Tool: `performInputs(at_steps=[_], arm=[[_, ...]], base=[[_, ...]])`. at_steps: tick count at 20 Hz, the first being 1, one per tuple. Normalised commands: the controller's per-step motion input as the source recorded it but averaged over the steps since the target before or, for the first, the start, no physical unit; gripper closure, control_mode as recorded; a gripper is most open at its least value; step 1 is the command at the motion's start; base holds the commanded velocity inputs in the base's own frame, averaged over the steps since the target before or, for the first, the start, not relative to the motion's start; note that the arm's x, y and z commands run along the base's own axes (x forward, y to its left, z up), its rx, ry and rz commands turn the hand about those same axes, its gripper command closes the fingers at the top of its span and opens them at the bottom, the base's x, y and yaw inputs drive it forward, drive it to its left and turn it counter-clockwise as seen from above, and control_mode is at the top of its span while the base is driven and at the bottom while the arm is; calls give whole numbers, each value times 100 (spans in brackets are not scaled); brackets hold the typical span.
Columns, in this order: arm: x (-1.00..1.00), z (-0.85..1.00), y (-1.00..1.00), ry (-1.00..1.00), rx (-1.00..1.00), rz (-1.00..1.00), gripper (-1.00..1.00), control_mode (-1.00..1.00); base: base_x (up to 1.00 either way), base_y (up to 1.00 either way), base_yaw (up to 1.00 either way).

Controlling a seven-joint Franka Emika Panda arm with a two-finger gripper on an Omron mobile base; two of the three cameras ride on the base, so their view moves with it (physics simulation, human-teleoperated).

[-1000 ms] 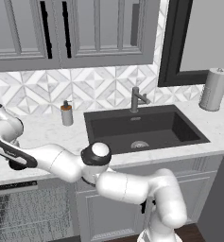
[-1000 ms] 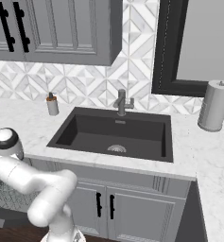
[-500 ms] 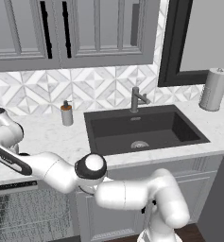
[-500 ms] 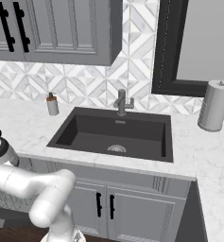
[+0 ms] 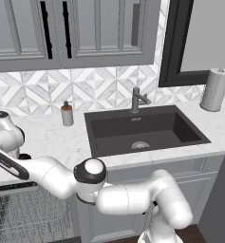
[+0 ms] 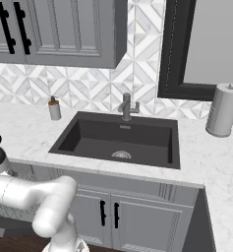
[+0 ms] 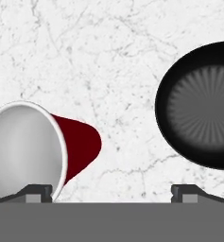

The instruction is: Pick up the cup and bowl from the counter, place them in the dishwasher, and close the dishwasher door.

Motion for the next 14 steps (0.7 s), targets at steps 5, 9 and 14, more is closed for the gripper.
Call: performInputs(at_steps=[5,9,14], arm=[[3,0,3,0,0,1,-100,-100],[0,0,0,0,0,1,-100,-100],[5,0,2,0,0,1,-100,-100]], base=[[0,0,0],[0,0,0],[0,0,0]])
